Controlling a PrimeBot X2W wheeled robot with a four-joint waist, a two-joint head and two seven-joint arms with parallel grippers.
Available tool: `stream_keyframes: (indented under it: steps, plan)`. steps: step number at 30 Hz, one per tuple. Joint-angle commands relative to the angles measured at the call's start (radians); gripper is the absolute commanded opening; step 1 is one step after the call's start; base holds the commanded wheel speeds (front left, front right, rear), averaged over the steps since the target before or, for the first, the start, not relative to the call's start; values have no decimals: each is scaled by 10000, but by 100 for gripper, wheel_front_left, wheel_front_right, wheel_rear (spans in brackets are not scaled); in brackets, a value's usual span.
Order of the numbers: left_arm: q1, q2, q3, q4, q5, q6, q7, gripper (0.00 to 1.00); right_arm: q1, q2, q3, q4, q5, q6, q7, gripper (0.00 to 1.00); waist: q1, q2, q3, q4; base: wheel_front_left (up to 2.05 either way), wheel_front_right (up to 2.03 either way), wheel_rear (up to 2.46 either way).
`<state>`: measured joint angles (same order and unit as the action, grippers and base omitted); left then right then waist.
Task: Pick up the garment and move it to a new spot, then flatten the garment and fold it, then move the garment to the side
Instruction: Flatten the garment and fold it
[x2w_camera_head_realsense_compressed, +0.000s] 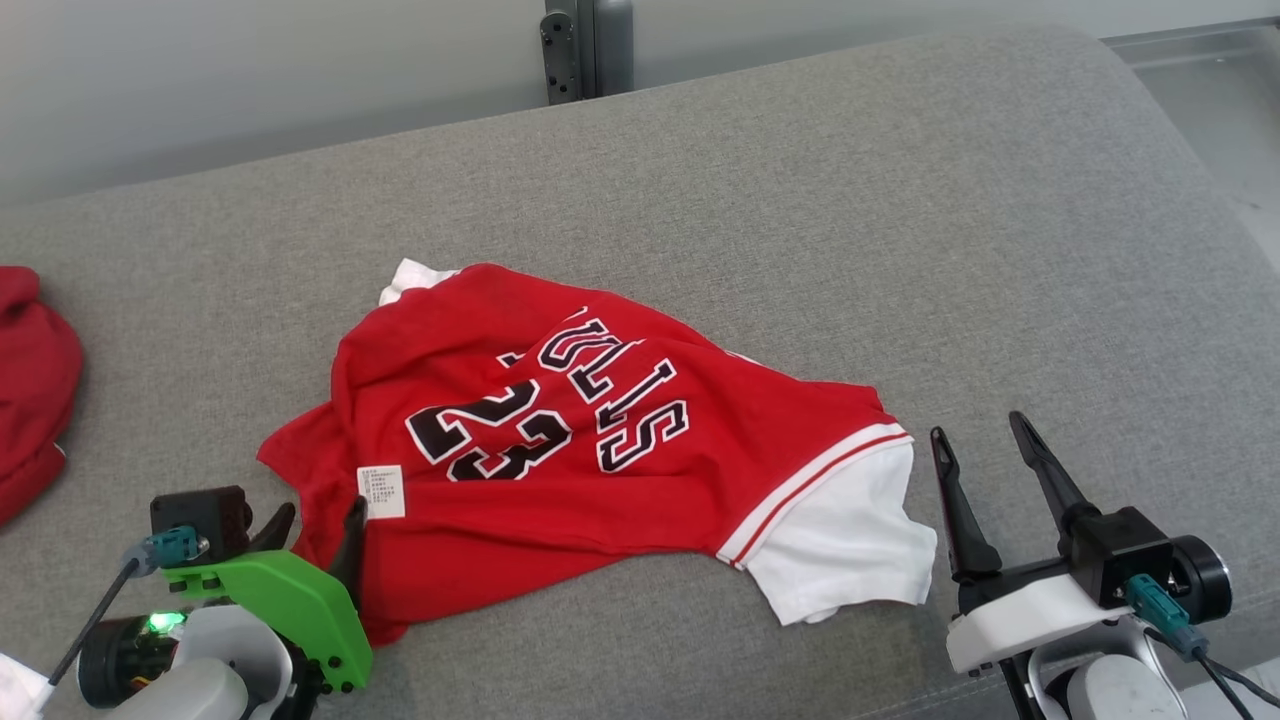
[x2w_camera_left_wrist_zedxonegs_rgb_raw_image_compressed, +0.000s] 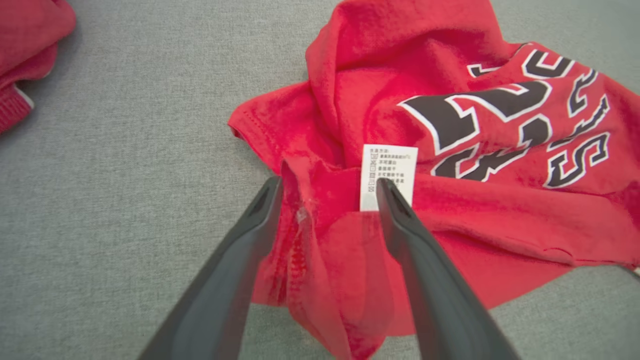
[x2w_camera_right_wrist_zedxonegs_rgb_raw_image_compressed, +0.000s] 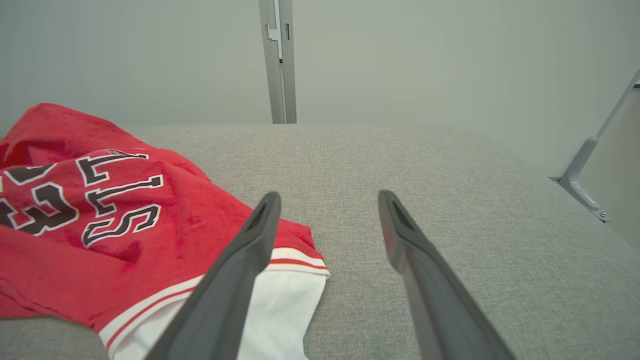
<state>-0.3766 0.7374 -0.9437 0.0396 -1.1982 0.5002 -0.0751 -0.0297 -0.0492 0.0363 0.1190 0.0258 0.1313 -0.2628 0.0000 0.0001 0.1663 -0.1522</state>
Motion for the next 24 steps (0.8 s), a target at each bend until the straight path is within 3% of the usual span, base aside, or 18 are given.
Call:
stream_keyframes:
  steps: [1, 2, 3, 7, 10, 18, 21, 24]
  plan:
    - [134, 80, 17, -17, -115, -67, 47, 44, 98, -22, -39, -6, 42, -10, -31, 100, 0, -1, 12, -2, 0, 0, 0]
    - [150, 90, 8, -24, -140, -104, 91, 26, 92, -22, -49, -8, 49, -10, -31, 100, 0, -1, 26, 5, 0, 0, 0]
    - [145, 95, -5, -35, -149, -166, 94, 0, 88, -21, -56, -17, 54, -10, -31, 100, 0, -1, 37, 18, 0, 0, 0]
    - [142, 60, 137, -272, -266, -485, -89, 0, 185, -22, -169, -1, 42, -10, -31, 100, 0, -1, -17, 163, 0, 0, 0]
    - [360, 183, 183, -1034, -432, -1007, -173, 0, 315, -22, -274, -3, -38, -10, -31, 100, 0, -1, -114, 390, 0, 0, 0]
    - [1908, 1311, -257, -3396, -1064, -1982, -33, 0, 586, -57, -365, 72, -191, -10, -31, 100, 0, -1, -447, 1048, 0, 0, 0]
    - [2538, 1684, -417, -3564, -1374, -2220, -126, 0, 657, -101, -332, 98, -195, -10, -31, 100, 0, -1, -527, 1271, 0, 0, 0]
    - [2887, 1588, -533, -3271, -1571, -2366, -152, 0, 666, -154, -315, 140, -191, -10, -31, 100, 0, -1, -570, 1492, 0, 0, 0]
